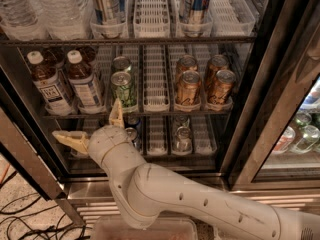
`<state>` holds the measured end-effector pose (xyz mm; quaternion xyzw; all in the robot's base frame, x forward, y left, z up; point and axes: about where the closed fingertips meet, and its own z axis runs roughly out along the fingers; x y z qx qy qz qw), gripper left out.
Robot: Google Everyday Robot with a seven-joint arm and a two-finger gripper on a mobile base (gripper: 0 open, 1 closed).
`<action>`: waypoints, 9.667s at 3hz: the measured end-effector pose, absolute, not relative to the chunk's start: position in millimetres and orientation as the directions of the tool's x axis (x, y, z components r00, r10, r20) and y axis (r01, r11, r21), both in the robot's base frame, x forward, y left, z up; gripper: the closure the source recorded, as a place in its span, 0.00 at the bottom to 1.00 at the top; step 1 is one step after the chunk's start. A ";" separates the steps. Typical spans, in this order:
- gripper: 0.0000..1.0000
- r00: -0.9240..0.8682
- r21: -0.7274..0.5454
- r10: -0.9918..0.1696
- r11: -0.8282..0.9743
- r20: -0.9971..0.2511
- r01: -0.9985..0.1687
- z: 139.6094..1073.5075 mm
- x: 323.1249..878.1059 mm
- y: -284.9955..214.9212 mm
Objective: Pick blue plastic bottle from middle shelf of fridge
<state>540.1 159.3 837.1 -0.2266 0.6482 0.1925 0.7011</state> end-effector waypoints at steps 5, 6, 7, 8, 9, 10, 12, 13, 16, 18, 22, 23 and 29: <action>0.28 0.089 -0.067 -0.020 0.825 -0.996 -0.561 840.1 540.4 158.2; 0.23 0.095 -0.065 -0.013 0.824 -0.995 -0.563 847.8 545.7 158.8; 0.21 0.090 -0.067 -0.019 0.820 -0.996 -0.568 853.1 558.0 162.5; 0.22 0.084 -0.062 -0.017 0.821 -0.996 -0.567 856.1 573.9 163.3; 0.21 0.082 -0.057 -0.012 0.825 -0.997 -0.562 858.5 588.9 162.7; 0.19 0.090 -0.057 -0.006 0.820 -0.996 -0.569 846.3 617.9 168.4; 0.38 0.099 -0.073 -0.020 0.816 -0.995 -0.574 840.9 625.1 179.3; 0.62 0.099 -0.073 -0.020 0.816 -0.995 -0.574 840.9 625.1 179.3; 1.00 0.165 -0.099 -0.004 0.814 -0.986 -0.573 853.8 614.6 177.5; 1.00 0.232 -0.156 -0.020 0.796 -0.973 -0.586 876.7 598.1 181.7; 1.00 0.216 -0.246 -0.127 0.641 -0.968 -0.727 878.8 521.3 168.7; 1.00 0.214 -0.257 -0.145 0.629 -0.966 -0.733 878.2 522.3 158.7; 1.00 0.208 -0.257 -0.152 0.609 -0.966 -0.751 873.6 522.8 139.4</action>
Offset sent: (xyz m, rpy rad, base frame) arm 0.0000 0.0000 0.0000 0.0000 0.0000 0.0000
